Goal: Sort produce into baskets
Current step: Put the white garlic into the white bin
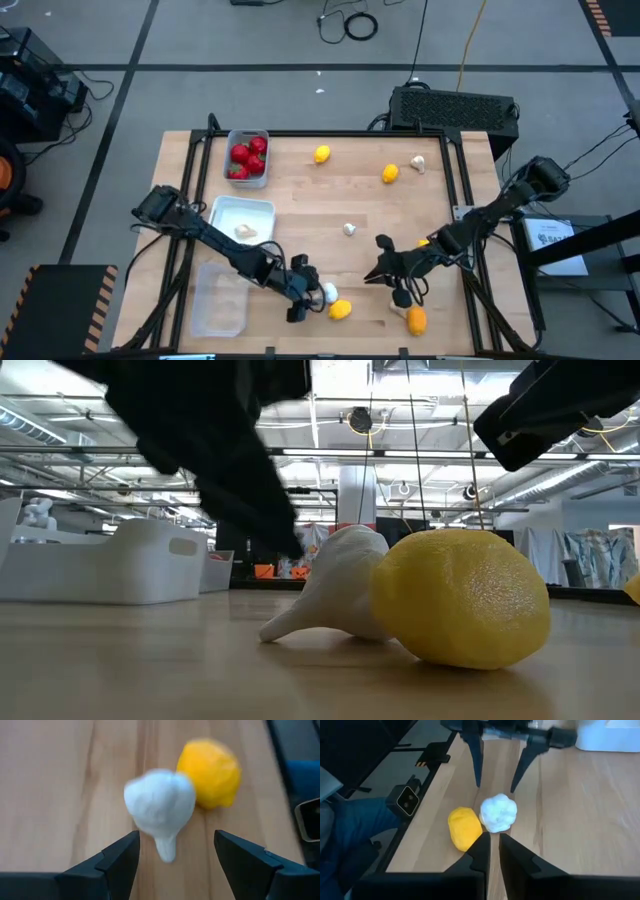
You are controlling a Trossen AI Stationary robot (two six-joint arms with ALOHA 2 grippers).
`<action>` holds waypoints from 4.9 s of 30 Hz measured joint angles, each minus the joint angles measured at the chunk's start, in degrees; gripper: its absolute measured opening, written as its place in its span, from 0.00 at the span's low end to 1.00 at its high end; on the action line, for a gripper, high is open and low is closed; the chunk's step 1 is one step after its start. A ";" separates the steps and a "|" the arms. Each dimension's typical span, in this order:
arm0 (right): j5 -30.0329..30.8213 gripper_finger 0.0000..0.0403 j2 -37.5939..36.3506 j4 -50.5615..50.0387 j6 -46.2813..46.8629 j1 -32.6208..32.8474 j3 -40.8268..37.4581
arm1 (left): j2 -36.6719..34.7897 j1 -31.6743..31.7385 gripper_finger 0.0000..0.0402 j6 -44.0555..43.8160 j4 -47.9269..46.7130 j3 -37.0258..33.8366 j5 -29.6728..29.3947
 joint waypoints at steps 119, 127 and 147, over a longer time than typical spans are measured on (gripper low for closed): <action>4.94 0.00 -7.24 -25.04 -2.40 -6.65 4.24 | -8.21 8.98 0.32 13.72 -18.94 7.91 -19.59; 4.30 0.00 -11.13 -37.88 0.59 -15.13 6.86 | -0.15 8.98 0.32 20.23 3.08 7.91 -17.93; -0.44 0.20 -11.08 -43.82 3.75 -15.63 6.86 | 26.20 8.82 0.55 39.38 8.91 41.06 2.93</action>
